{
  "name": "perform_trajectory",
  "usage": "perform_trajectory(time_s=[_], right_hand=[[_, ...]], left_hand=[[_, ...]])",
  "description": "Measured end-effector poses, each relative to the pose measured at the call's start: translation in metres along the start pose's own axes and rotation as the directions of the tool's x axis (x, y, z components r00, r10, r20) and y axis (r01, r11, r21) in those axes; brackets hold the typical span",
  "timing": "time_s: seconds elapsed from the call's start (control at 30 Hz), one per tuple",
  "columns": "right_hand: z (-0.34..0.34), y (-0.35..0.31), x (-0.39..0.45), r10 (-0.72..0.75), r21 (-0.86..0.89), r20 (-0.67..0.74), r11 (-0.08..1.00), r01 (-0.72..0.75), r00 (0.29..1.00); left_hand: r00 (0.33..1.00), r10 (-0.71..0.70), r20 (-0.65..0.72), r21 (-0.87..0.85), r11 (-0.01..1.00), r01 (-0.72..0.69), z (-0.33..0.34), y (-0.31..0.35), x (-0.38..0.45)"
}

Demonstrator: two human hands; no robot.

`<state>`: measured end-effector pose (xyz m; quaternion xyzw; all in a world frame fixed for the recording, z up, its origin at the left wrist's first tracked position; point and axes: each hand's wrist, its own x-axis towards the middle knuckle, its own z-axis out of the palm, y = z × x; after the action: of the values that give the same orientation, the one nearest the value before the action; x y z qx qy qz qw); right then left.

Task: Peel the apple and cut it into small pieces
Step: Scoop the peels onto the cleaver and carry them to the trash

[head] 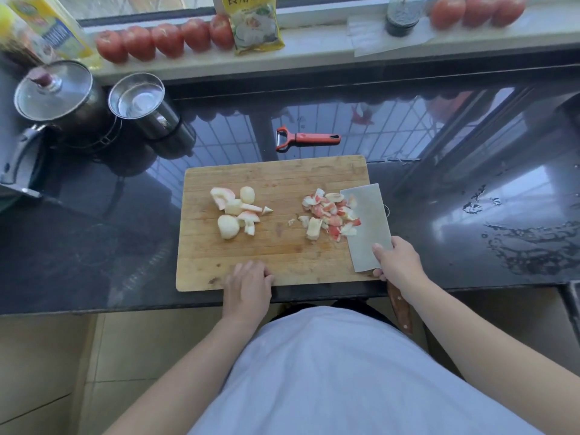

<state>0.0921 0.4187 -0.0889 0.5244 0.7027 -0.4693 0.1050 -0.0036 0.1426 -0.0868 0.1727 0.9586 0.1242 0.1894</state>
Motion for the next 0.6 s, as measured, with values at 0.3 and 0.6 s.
perform_trajectory(time_s=[0.3, 0.6], right_hand=[[0.000, 0.000, -0.001, -0.004, 0.004, 0.001, 1.000, 0.004, 1.000], [-0.004, -0.005, -0.004, -0.001, 0.030, 0.027, 1.000, 0.000, 1.000]], left_hand=[[0.984, 0.175, 0.025, -0.139, 0.976, -0.170, -0.048, 0.057, 0.027], [0.929, 0.370, 0.009, -0.039, 0.929, -0.369, -0.023, 0.091, 0.077]])
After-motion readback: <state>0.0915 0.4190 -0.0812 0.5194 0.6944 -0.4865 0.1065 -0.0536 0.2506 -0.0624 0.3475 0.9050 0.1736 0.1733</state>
